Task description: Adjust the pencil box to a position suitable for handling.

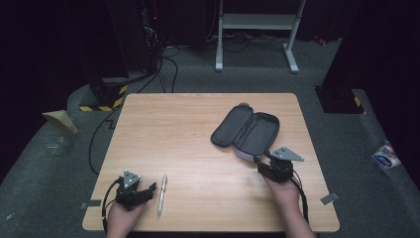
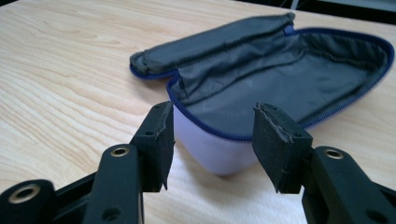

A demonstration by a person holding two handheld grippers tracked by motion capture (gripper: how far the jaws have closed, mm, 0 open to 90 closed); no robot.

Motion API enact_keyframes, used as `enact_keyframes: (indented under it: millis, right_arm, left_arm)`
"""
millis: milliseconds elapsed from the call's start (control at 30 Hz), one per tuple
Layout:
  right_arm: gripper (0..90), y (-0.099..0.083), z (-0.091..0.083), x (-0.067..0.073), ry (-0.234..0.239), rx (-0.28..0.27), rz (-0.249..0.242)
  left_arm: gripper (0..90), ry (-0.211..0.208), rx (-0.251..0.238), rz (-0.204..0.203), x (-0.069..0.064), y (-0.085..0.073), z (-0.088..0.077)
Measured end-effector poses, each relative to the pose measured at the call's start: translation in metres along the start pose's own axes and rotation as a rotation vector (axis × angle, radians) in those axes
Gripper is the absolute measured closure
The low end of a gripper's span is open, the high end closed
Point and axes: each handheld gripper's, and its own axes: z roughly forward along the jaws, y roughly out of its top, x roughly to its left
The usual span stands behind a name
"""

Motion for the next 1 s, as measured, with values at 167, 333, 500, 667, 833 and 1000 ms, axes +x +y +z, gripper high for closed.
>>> enact_keyframes:
  millis: [167,333,500,667,833,1000]
  right_arm:
    - [49.0,0.005,0.011,0.002,0.021,-0.002,-0.004]
    - [52.8,0.000,0.026,-0.001,0.015,0.054,-0.020]
    - [58.1,-0.004,0.029,0.001,0.022,0.068,-0.025]
    - [62.5,-0.009,0.030,0.010,0.056,0.083,-0.024]
    - [64.3,-0.012,0.026,0.022,0.094,0.077,-0.032]
    - [65.5,-0.015,0.025,0.043,0.163,0.073,-0.038]
  left_arm:
    - [28.9,0.004,0.001,-0.004,0.000,-0.005,-0.006]
    - [28.9,0.008,-0.003,-0.008,-0.001,-0.006,-0.007]
    - [28.7,0.003,-0.001,-0.003,0.000,-0.006,-0.007]
    - [28.2,-0.007,0.003,0.006,-0.001,-0.006,-0.007]
    - [28.1,-0.015,0.001,0.014,0.000,-0.006,-0.006]
    - [28.0,-0.023,-0.002,0.021,0.000,-0.005,-0.005]
